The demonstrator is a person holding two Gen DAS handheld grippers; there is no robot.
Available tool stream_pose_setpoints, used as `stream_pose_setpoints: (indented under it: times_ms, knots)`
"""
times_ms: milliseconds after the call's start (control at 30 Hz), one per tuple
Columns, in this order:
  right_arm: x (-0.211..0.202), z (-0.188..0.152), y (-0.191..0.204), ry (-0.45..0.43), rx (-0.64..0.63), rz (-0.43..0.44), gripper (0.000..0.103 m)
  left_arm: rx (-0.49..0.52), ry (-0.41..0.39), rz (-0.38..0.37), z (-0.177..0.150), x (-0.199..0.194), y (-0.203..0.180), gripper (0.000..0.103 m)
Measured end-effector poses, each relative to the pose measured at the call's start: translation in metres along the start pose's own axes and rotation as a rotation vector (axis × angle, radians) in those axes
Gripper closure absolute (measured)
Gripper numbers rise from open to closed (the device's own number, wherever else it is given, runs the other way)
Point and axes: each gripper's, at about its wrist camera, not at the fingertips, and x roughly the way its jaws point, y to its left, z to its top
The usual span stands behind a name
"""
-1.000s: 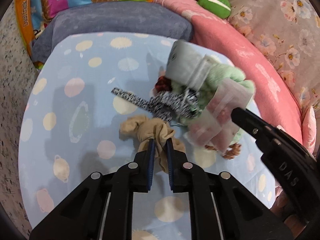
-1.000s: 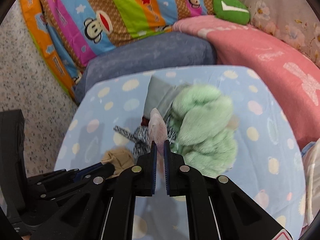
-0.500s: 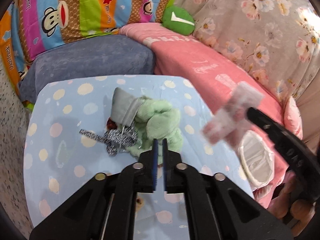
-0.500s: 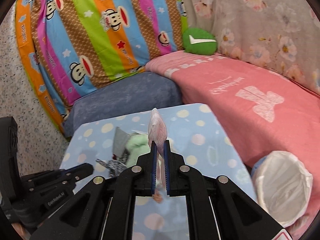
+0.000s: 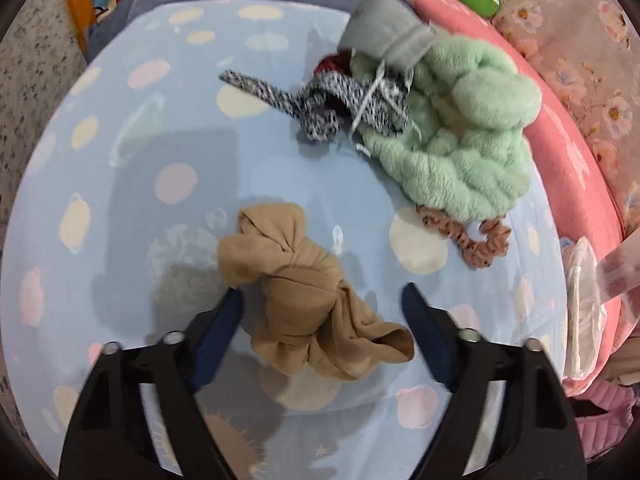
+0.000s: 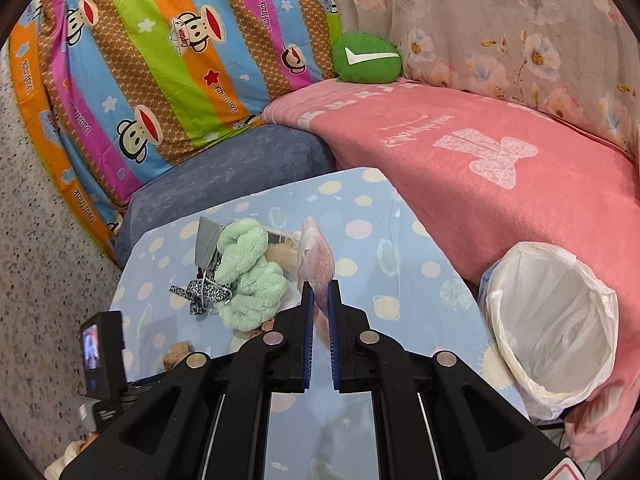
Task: Collect trash
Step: 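Carry the tan sock and zip bag over the bin and open both tools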
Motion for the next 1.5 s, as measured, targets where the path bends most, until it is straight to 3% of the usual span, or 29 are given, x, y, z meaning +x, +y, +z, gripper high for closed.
stream_pose_setpoints:
  times_ms: [133, 167, 233, 333, 567, 700, 1167, 1500]
  knots:
    - [0.001, -0.005, 0.0, 0.012, 0.002, 0.001, 0.096, 0.042, 0.026, 0.004, -0.003, 0.007, -0.007, 0.07]
    - [0.001, -0.006, -0.001, 0.012, 0.004, 0.002, 0.096, 0.041, 0.042, -0.016, -0.003, 0.007, -0.008, 0.072]
    - [-0.003, -0.005, -0.002, 0.002, 0.006, 0.002, 0.096, 0.035, 0.022, -0.038, -0.003, -0.004, -0.014, 0.073]
    - [-0.013, 0.002, -0.008, -0.026, 0.013, -0.001, 0.096, 0.115, -0.056, -0.057, -0.002, -0.037, -0.043, 0.074]
    - [-0.047, 0.029, -0.045, -0.127, 0.066, -0.033, 0.096, 0.269, -0.194, -0.206, 0.009, -0.105, -0.122, 0.074]
    - [-0.063, 0.038, -0.074, -0.165, 0.105, -0.064, 0.096, 0.36, -0.229, -0.276, 0.01, -0.124, -0.171, 0.074]
    - [-0.105, 0.032, -0.191, -0.22, 0.232, -0.238, 0.096, 0.604, -0.201, -0.473, -0.021, -0.129, -0.335, 0.073]
    - [-0.112, 0.019, -0.244, -0.209, 0.308, -0.307, 0.096, 0.676, -0.142, -0.548, -0.038, -0.115, -0.395, 0.073]
